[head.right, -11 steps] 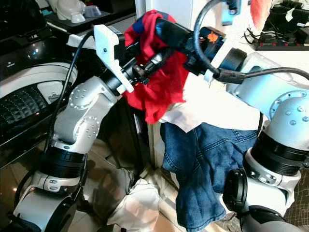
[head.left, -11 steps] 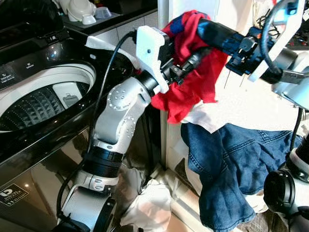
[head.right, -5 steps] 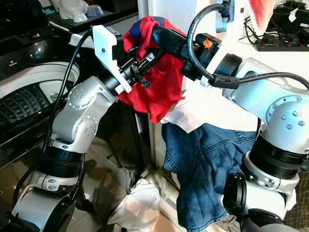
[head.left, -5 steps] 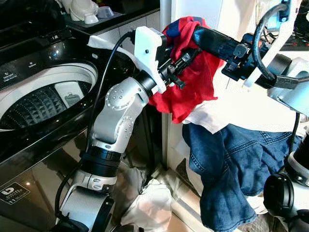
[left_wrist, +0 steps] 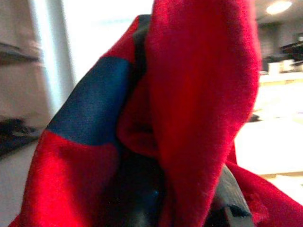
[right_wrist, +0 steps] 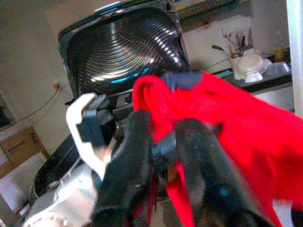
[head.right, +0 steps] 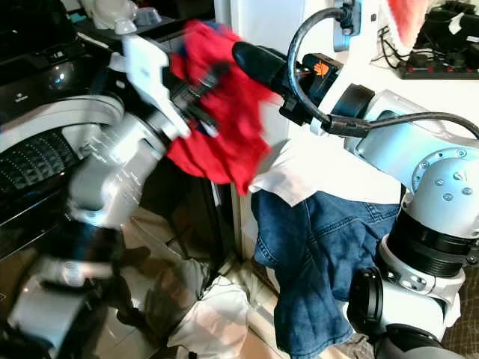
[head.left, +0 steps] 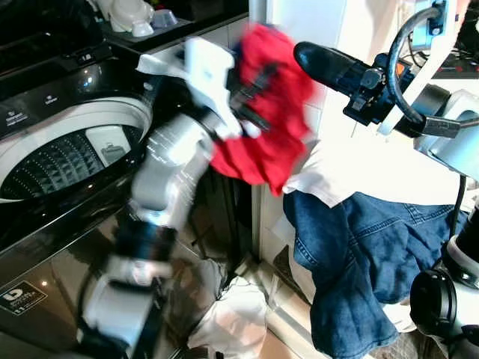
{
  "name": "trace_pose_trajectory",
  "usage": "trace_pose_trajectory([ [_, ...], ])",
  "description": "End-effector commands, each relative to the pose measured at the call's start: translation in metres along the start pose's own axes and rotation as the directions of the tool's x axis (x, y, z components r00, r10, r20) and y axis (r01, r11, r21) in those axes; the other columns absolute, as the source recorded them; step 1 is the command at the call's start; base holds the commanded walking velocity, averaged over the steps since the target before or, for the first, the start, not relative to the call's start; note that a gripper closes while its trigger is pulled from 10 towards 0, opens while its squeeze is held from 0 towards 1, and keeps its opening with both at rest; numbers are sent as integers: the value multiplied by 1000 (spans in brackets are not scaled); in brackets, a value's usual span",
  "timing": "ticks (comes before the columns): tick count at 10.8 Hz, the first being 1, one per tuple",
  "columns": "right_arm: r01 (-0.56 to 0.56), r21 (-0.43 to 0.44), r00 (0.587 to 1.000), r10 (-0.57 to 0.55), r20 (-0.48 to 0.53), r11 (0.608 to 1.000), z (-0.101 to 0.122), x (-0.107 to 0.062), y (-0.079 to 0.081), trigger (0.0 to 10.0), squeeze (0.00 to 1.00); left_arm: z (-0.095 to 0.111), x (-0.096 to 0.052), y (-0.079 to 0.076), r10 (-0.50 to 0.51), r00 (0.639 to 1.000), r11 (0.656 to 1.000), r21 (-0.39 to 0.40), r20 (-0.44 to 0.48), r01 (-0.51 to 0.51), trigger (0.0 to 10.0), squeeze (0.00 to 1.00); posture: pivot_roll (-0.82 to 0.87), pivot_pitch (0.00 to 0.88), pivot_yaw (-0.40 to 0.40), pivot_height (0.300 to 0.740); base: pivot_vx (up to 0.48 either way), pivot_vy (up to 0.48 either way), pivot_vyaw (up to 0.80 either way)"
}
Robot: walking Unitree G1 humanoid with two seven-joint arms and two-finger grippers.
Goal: Clothes washing
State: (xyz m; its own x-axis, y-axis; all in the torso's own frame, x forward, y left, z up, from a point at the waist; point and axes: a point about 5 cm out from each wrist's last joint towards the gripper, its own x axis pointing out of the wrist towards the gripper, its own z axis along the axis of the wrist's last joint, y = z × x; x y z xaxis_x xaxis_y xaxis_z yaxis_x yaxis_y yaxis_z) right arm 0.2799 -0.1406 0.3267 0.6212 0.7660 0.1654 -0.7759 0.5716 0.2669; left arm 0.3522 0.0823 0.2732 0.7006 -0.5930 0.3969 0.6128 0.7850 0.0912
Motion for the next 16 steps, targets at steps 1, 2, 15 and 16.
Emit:
trace_pose_trajectory([
  [1,-8,-35,1000,7,-5,999,0,-2,4,10000,1000,17,1,22,93,995,993,74,45,-96,0,0,-6,0,82,740,0,0,0],
  [2,-30,-101,999,27,-35,994,0,-3,10,10000,0,45,-7,74,326,938,919,193,119,-344,0,0,-13,0,81,740,0,0,0],
  [15,285,-220,910,-336,-245,933,-49,-8,-30,10000,0,-34,-105,160,729,482,683,470,-487,-559,10000,1000,-17,0,87,740,0,0,0],
  [16,360,-233,885,-410,-220,903,-43,-15,-43,10000,0,-26,-106,161,728,490,686,498,-479,-531,10000,1000,-15,0,84,740,0,0,0],
])
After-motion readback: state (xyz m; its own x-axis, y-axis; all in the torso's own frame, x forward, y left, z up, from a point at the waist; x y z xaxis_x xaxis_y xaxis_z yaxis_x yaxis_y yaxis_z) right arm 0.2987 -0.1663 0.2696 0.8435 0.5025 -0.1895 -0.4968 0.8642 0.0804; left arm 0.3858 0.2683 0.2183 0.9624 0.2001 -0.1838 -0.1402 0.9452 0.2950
